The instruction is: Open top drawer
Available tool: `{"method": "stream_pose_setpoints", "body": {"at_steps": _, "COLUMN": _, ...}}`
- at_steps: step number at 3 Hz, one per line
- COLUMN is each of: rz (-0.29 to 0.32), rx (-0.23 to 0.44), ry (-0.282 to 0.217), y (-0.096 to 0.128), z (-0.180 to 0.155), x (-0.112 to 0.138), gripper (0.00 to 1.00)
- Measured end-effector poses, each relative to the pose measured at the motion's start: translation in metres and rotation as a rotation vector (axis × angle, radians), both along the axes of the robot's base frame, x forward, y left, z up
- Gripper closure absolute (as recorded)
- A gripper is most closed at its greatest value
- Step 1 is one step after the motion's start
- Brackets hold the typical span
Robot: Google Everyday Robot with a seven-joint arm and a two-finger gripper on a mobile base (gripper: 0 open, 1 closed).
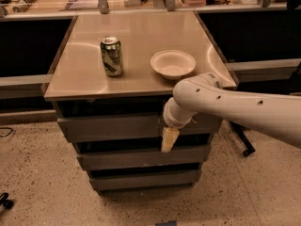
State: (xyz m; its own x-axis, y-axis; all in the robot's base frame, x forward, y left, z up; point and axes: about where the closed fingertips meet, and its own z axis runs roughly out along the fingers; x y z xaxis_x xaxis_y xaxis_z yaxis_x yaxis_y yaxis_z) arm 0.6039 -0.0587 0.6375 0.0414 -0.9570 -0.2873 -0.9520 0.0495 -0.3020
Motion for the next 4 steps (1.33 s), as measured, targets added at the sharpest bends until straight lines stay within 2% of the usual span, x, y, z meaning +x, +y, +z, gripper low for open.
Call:
{"method": "stream_pose_setpoints", "body": {"at_steps": 1, "rz": 0.01, "rx": -0.011, "ry": 0.041, "y": 0.003, "z": -0.001, "x": -0.003, "gripper": 0.0}}
{"method": "stream_pose_setpoints", "body": {"at_steps": 4, "rz": 0.05, "rx": -0.028, "ry": 0.293, "y": 0.011, "z": 0.0, "x": -0.031, "gripper": 0.0}}
